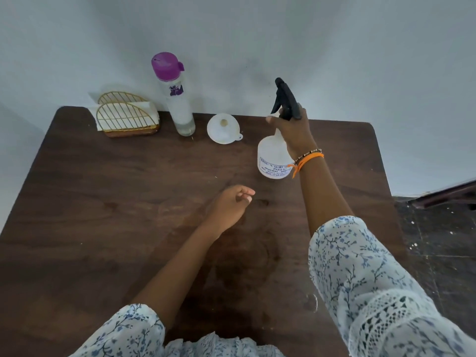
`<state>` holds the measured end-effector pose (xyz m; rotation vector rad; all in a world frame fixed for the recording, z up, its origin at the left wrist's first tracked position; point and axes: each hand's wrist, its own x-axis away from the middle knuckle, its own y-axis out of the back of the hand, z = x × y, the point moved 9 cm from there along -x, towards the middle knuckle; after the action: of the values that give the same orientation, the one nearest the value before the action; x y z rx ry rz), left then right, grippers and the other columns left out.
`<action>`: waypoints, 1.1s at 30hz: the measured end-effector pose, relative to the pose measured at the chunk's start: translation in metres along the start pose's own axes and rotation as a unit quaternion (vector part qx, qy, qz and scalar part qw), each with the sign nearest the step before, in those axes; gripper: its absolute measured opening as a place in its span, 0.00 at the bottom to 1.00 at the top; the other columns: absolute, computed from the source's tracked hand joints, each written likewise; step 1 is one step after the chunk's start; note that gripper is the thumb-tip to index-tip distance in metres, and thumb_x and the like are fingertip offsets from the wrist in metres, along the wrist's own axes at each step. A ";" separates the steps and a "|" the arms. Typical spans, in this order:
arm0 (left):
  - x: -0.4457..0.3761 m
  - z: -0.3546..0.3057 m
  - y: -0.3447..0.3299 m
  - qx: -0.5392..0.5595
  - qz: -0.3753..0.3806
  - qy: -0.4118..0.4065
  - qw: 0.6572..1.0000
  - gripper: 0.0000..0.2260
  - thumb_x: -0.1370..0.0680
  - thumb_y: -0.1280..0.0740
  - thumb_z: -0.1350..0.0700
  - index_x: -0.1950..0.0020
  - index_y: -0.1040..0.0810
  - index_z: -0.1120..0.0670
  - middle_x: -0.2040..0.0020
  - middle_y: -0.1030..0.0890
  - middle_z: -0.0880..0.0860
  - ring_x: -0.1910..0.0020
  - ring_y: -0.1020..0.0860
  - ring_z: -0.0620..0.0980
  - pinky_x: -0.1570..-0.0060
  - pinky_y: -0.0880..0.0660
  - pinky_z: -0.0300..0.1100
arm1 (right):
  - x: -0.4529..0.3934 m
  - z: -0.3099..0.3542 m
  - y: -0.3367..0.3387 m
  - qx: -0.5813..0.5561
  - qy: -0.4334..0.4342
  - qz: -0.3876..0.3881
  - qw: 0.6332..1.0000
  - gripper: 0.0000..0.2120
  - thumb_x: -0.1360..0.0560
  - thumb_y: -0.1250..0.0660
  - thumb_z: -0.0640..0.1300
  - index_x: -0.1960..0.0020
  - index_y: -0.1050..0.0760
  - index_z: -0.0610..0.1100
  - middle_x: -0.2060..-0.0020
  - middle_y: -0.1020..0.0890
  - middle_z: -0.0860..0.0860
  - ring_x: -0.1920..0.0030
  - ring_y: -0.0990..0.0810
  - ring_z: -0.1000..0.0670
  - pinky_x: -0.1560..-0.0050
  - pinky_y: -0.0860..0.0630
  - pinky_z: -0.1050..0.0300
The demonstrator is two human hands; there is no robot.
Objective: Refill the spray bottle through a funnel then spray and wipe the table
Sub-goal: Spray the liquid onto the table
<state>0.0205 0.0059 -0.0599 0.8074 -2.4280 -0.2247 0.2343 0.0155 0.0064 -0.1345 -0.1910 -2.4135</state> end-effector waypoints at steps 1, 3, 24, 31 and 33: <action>-0.002 0.000 0.002 0.000 -0.002 -0.001 1.000 0.07 0.22 0.38 0.56 0.51 0.22 0.46 0.55 0.23 0.43 0.53 0.24 0.43 0.48 0.28 0.39 | -0.005 -0.001 -0.001 -0.006 0.001 0.005 1.000 0.17 0.34 0.29 0.31 0.62 0.36 0.46 0.65 0.34 0.48 0.66 0.33 0.52 0.63 0.32 0.59; -0.006 0.000 0.003 0.008 0.002 0.002 1.000 0.07 0.22 0.38 0.56 0.50 0.22 0.47 0.55 0.23 0.43 0.53 0.25 0.43 0.48 0.29 0.39 | -0.011 0.001 -0.002 -0.016 0.011 0.009 1.000 0.18 0.33 0.30 0.28 0.59 0.37 0.44 0.67 0.34 0.51 0.67 0.33 0.52 0.63 0.32 0.57; -0.016 -0.001 -0.002 0.040 -0.007 0.011 0.999 0.07 0.22 0.37 0.56 0.51 0.22 0.46 0.55 0.22 0.43 0.54 0.24 0.45 0.50 0.29 0.39 | -0.012 0.014 0.023 0.077 0.093 -0.140 0.983 0.20 0.42 0.20 0.41 0.57 0.29 0.43 0.67 0.24 0.61 0.65 0.25 0.64 0.62 0.29 0.73; -0.013 -0.009 0.007 0.060 -0.022 0.000 0.998 0.07 0.22 0.38 0.59 0.49 0.22 0.51 0.56 0.24 0.43 0.54 0.25 0.44 0.55 0.31 0.31 | -0.021 0.016 0.016 0.070 0.087 -0.138 0.984 0.20 0.41 0.21 0.40 0.56 0.29 0.43 0.66 0.23 0.60 0.63 0.24 0.63 0.60 0.27 0.70; -0.011 -0.010 0.010 0.062 -0.026 0.001 0.998 0.07 0.22 0.38 0.59 0.48 0.22 0.51 0.54 0.23 0.44 0.53 0.25 0.44 0.55 0.31 0.30 | -0.020 0.014 0.016 0.055 0.082 -0.132 0.986 0.22 0.40 0.22 0.38 0.52 0.28 0.41 0.62 0.21 0.56 0.59 0.22 0.60 0.55 0.24 0.66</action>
<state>0.0287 0.0210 -0.0536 0.9255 -2.4403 -0.0922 0.2605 0.0187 0.0185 0.1487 -0.2798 -2.6542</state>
